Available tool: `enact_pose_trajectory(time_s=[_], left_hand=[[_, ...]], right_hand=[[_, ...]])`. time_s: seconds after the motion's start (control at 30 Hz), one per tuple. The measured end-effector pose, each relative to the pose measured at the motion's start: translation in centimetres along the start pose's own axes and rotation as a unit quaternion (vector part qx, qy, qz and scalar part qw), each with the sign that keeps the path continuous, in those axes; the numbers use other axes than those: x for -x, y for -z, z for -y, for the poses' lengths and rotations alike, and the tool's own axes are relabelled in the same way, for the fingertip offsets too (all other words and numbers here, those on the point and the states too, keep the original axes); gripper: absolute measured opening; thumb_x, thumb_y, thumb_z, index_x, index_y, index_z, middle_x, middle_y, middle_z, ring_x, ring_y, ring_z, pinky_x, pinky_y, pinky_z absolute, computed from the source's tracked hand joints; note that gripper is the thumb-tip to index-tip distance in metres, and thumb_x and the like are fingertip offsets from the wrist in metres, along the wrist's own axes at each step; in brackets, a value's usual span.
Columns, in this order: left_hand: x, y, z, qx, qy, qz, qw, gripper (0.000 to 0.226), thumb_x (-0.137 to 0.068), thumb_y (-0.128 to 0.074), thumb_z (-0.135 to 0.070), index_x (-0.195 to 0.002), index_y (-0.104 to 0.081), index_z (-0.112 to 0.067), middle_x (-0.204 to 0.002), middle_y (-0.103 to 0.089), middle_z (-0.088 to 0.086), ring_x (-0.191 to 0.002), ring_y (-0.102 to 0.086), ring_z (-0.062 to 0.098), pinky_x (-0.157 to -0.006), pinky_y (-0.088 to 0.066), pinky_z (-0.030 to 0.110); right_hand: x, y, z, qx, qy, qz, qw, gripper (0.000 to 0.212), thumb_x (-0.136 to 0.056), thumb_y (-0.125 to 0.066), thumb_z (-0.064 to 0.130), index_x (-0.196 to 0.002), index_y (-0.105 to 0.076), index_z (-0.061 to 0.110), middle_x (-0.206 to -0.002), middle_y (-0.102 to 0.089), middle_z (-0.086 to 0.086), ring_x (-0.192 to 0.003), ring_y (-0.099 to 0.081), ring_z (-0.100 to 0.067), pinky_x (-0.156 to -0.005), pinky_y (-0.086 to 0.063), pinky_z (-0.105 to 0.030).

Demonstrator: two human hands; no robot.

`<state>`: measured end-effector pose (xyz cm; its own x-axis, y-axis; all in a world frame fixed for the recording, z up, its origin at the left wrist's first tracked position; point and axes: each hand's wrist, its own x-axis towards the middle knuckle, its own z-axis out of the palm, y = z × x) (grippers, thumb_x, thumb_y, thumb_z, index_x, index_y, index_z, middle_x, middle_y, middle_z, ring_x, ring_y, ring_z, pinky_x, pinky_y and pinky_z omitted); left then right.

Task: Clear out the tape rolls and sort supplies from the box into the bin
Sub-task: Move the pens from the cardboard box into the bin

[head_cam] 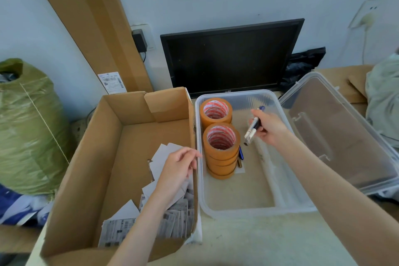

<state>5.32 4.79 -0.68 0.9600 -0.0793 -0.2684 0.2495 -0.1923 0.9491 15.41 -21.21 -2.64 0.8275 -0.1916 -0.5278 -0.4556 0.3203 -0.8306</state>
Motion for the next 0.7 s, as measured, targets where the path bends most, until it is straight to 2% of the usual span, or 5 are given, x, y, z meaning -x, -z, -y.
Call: enact_pose_trajectory(time_s=[0.07, 0.2, 0.37, 0.53, 0.7], left_hand=[[-0.5, 0.6, 0.7, 0.007, 0.018, -0.035, 0.999, 0.027, -0.098, -0.044, -0.013, -0.085, -0.068, -0.010, -0.062, -0.050, 0.002, -0.046, -0.035, 0.008, -0.043, -0.026, 0.018], [-1.5, 1.8, 2.3, -0.030, 0.054, -0.064, 0.996, 0.027, -0.098, -0.043, -0.009, -0.087, -0.068, -0.010, -0.062, -0.053, 0.001, -0.052, -0.039, 0.011, -0.045, -0.030, 0.018], [-2.1, 4.3, 4.5, -0.066, 0.089, -0.081, 0.990, 0.028, -0.097, -0.042, -0.006, -0.089, -0.068, -0.010, -0.067, -0.055, 0.001, -0.054, -0.041, 0.012, -0.047, -0.030, 0.022], [-2.6, 6.0, 6.1, -0.081, 0.100, -0.103, 0.986, 0.026, -0.097, -0.042, -0.006, -0.090, -0.067, -0.009, -0.071, -0.057, 0.004, -0.057, -0.044, 0.013, -0.050, -0.032, 0.024], [-3.8, 6.6, 7.9, -0.113, 0.095, -0.129, 0.981, 0.021, -0.097, -0.044, -0.009, -0.098, -0.065, -0.013, -0.097, -0.063, 0.006, -0.077, -0.054, 0.017, -0.065, -0.042, 0.027]], right_hand=[[-1.7, -0.4, -0.4, 0.194, 0.009, -0.020, 0.981, 0.018, -0.094, -0.057, 0.024, -0.084, -0.050, 0.011, -0.073, -0.048, -0.008, -0.056, -0.046, -0.015, -0.038, -0.037, -0.021], [-3.7, -1.7, -3.1, 0.525, 0.050, 0.014, 0.850, 0.022, -0.097, -0.053, 0.028, -0.096, -0.054, 0.006, -0.079, -0.054, -0.012, -0.068, -0.052, -0.021, -0.054, -0.042, -0.028], [-4.9, -2.1, -5.3, 0.659, 0.097, -0.003, 0.746, 0.025, -0.098, -0.045, 0.018, -0.118, -0.053, 0.003, -0.116, -0.061, -0.018, -0.102, -0.059, -0.032, -0.082, -0.049, -0.037], [-5.3, -2.0, -5.2, 0.625, 0.119, -0.025, 0.771, 0.026, -0.098, -0.048, 0.025, -0.115, -0.049, 0.005, -0.106, -0.055, -0.015, -0.101, -0.056, -0.032, -0.084, -0.045, -0.037], [-5.6, -1.4, -5.6, 0.494, 0.152, -0.074, 0.853, 0.032, -0.090, -0.049, -0.004, -0.120, -0.049, 0.005, -0.101, -0.050, -0.011, -0.096, -0.052, -0.027, -0.088, -0.049, -0.041]])
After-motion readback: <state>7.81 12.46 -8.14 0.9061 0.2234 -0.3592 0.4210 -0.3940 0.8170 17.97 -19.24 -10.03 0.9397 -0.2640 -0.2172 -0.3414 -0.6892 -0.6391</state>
